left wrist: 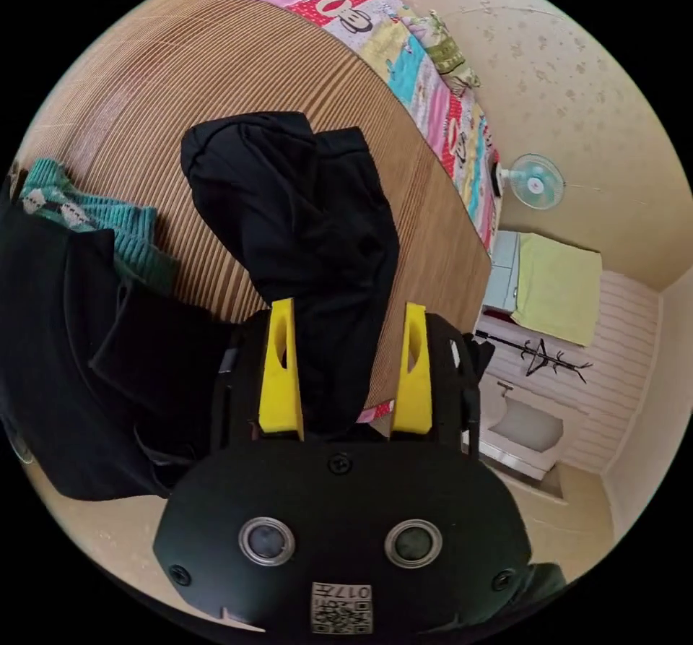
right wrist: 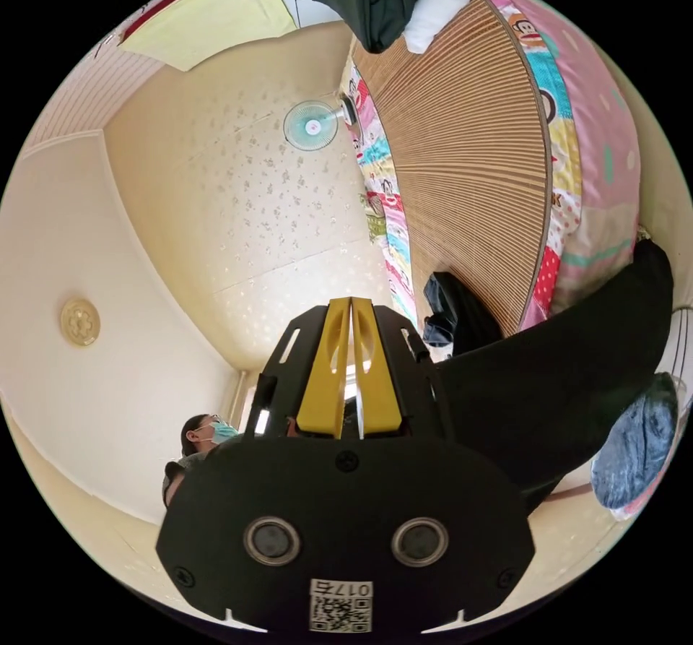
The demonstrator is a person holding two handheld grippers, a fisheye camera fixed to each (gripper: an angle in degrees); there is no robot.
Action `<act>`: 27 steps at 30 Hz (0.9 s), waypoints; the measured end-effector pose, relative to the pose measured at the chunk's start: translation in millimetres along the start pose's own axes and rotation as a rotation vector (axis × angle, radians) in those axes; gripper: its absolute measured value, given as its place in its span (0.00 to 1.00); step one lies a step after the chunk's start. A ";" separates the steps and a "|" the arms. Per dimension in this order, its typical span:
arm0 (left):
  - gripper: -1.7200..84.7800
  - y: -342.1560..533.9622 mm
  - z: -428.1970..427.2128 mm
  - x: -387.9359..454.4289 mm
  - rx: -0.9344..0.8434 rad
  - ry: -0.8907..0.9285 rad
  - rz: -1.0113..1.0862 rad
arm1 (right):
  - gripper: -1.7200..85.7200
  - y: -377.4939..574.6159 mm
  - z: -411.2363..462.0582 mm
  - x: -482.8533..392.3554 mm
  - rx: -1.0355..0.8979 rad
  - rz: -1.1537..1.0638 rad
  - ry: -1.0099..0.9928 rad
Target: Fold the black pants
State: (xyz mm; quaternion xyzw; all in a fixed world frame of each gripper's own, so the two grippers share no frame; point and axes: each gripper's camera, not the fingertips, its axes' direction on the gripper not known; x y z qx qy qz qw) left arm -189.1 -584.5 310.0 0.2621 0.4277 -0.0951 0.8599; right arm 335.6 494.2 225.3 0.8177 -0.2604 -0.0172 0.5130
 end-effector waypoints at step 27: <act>0.07 234.7 123.8 5.3 -0.301 -0.081 0.947 | 0.23 -22.6 649.4 162.0 -1.282 -0.488 0.846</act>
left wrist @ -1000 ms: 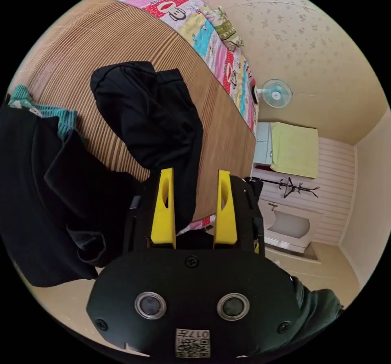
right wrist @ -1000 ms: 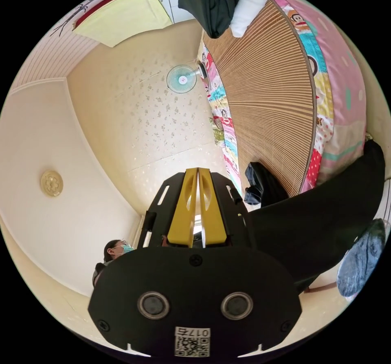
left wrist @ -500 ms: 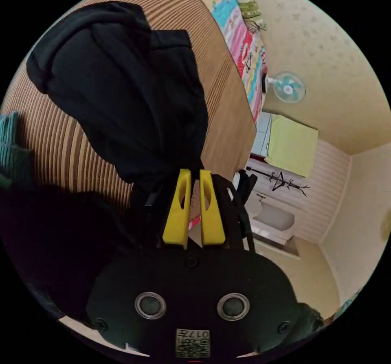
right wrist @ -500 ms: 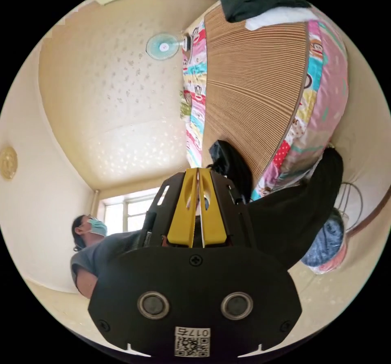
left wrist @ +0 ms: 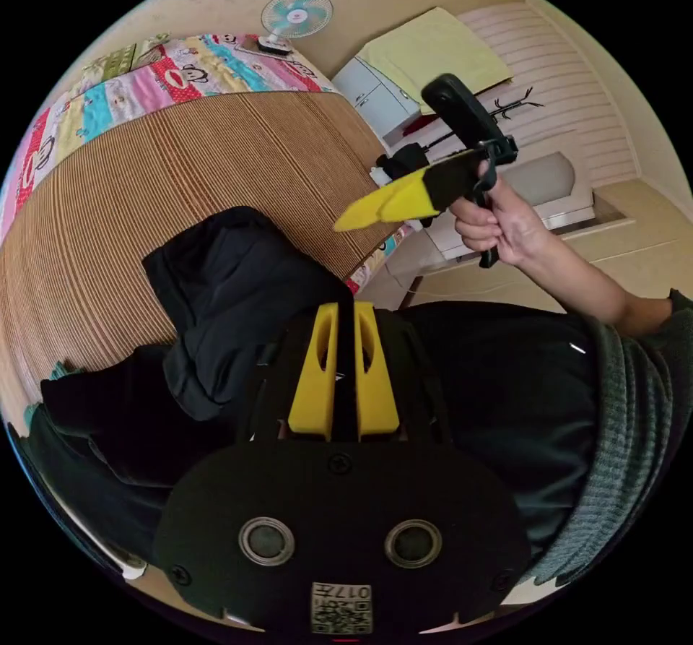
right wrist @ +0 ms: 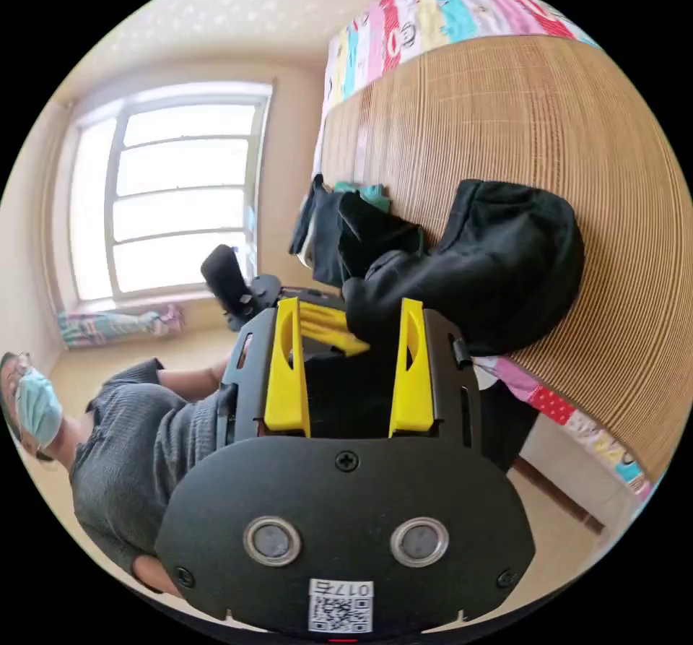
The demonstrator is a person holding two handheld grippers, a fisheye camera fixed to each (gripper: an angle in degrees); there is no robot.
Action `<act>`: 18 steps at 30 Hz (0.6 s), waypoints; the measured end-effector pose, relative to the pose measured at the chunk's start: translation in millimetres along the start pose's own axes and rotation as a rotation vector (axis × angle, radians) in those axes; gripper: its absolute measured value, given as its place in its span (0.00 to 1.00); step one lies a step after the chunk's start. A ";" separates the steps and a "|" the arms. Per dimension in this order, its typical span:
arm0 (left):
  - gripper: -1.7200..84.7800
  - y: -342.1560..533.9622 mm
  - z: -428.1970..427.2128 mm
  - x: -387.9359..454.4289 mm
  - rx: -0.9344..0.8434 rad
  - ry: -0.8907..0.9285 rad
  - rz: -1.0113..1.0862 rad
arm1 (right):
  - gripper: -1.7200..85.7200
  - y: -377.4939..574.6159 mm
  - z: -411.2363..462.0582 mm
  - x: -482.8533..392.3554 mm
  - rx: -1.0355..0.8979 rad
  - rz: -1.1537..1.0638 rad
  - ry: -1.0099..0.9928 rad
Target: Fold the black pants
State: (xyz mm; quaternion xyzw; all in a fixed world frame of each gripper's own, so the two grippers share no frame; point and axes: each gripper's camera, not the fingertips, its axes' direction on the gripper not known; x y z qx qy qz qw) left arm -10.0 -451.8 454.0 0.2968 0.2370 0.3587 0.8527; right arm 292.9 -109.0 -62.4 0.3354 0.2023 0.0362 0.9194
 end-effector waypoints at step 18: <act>0.01 74.9 -23.8 4.9 0.165 0.043 0.154 | 0.07 -107.7 232.0 -22.1 -0.528 -0.332 0.693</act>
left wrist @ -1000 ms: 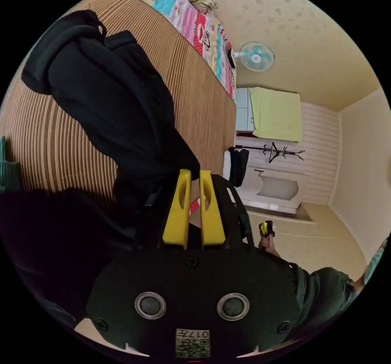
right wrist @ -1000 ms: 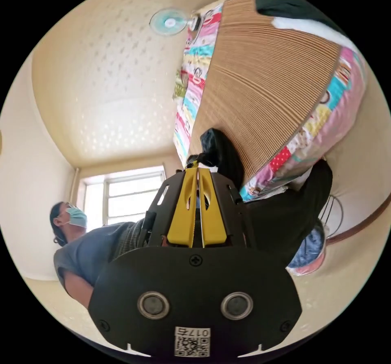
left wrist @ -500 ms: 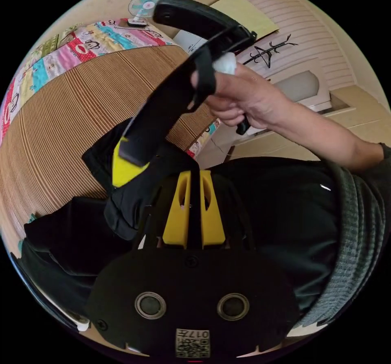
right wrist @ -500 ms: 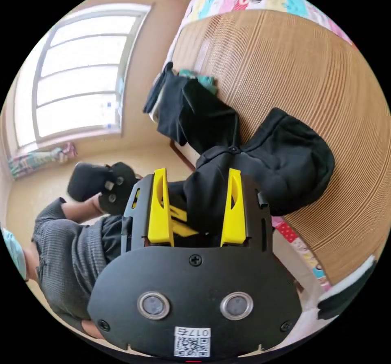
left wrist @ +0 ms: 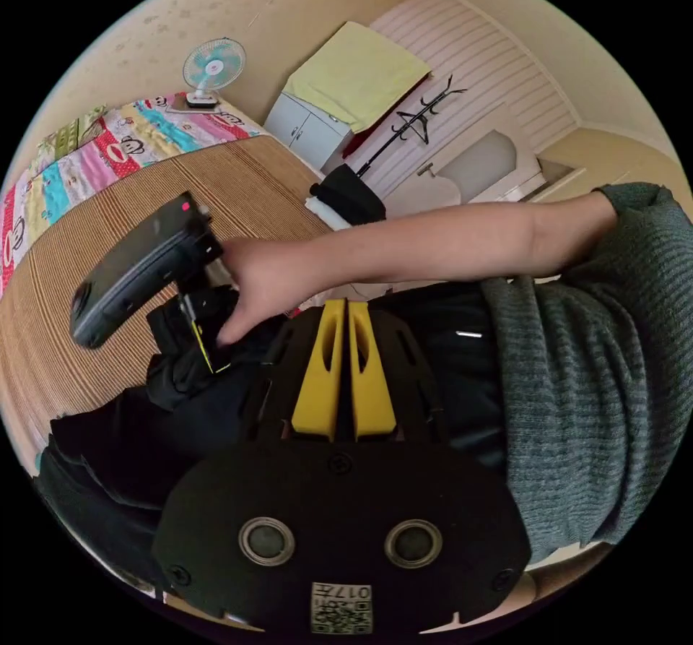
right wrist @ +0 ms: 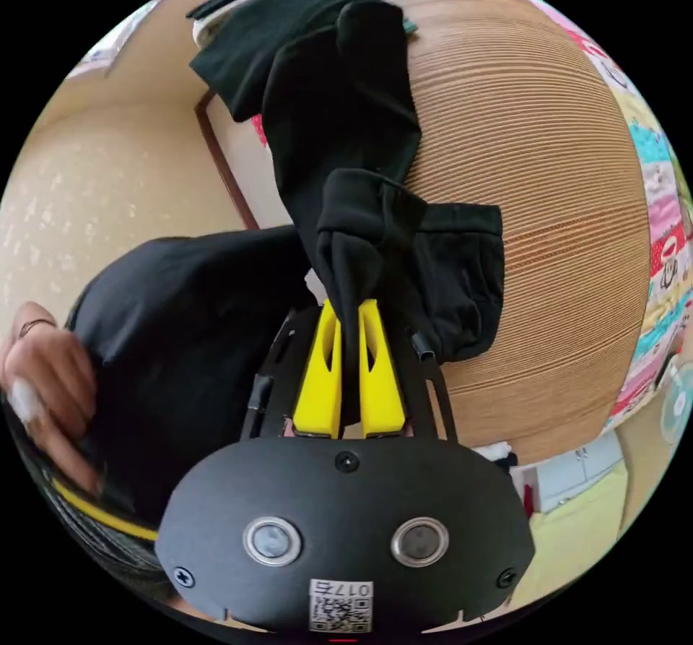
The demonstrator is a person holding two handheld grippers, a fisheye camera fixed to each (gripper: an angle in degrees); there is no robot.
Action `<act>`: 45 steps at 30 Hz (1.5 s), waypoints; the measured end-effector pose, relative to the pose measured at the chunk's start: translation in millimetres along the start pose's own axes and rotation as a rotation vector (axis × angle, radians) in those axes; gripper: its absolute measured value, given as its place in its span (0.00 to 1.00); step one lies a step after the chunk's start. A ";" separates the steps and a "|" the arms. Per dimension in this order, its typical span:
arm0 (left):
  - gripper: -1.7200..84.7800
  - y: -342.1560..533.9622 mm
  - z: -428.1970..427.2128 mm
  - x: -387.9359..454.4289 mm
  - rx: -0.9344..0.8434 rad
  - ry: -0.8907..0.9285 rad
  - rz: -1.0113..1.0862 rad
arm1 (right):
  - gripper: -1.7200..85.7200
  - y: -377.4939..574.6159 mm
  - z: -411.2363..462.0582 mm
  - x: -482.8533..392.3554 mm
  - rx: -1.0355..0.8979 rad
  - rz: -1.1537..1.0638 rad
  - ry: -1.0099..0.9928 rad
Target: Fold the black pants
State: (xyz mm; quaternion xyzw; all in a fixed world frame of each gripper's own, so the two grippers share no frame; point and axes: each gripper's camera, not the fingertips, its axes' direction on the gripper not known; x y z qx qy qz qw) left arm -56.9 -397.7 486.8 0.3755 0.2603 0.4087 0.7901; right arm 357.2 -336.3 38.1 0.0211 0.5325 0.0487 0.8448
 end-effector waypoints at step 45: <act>0.09 -111.8 25.1 -323.9 -0.026 1.251 -0.477 | 0.02 511.5 -171.3 -161.3 1.134 0.089 0.164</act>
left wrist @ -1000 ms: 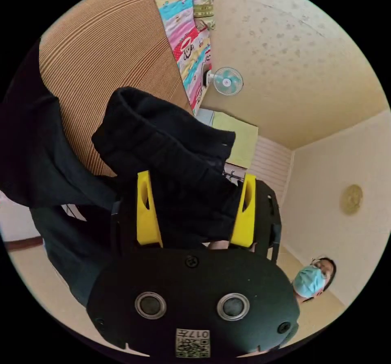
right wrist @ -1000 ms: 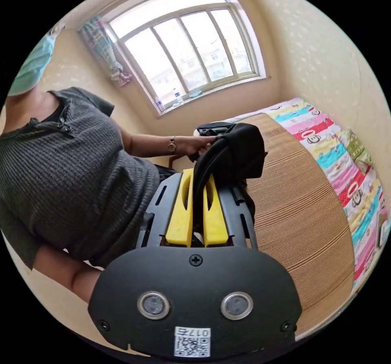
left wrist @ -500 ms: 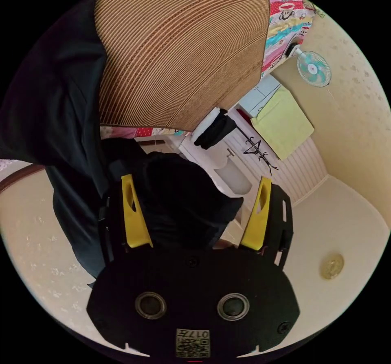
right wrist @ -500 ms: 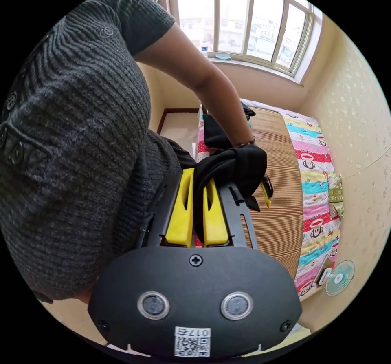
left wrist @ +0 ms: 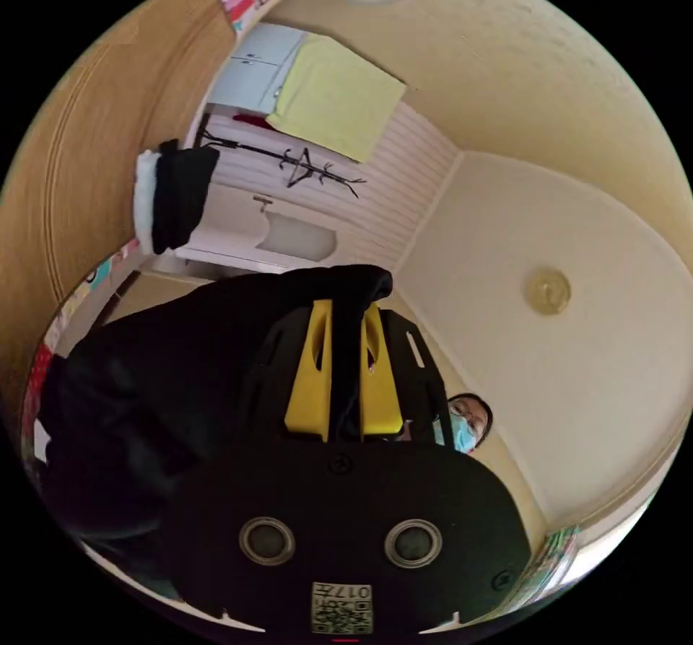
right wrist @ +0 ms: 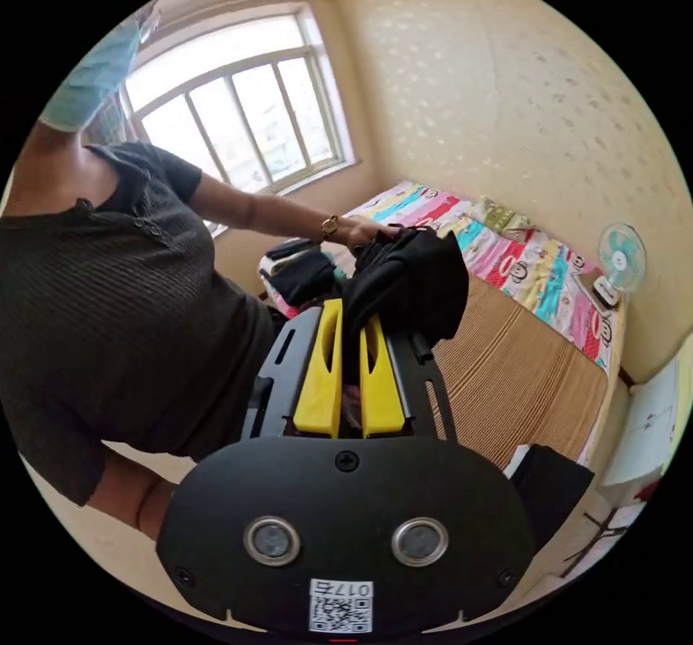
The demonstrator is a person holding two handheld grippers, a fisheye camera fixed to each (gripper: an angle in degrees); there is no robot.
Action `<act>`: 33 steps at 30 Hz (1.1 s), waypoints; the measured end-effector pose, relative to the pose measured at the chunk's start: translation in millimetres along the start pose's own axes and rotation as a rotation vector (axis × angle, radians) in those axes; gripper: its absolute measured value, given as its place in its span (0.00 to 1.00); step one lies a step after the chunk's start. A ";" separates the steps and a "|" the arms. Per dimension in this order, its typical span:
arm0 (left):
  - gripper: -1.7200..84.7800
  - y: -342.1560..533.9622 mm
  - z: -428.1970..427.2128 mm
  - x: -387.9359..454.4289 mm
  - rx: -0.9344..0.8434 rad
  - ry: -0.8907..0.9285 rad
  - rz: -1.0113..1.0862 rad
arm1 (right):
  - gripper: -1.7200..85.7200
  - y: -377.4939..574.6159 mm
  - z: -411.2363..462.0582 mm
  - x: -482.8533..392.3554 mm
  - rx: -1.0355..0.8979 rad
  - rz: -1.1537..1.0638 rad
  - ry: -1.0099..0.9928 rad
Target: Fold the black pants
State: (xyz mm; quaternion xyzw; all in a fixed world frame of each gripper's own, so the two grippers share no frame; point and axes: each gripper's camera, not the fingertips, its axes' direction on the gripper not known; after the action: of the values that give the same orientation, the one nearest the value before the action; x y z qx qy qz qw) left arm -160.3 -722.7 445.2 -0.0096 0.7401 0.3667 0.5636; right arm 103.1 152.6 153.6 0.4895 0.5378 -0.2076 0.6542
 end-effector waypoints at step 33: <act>0.10 393.5 -358.2 90.1 1.043 -0.845 -0.211 | 0.04 -153.9 207.8 91.2 -0.491 0.414 -0.967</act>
State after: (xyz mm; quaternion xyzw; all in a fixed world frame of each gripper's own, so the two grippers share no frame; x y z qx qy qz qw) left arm -657.7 -597.5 613.0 0.3353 0.5314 -0.1229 0.7682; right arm 114.9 -70.5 -5.3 0.2679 0.1030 -0.1444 0.9470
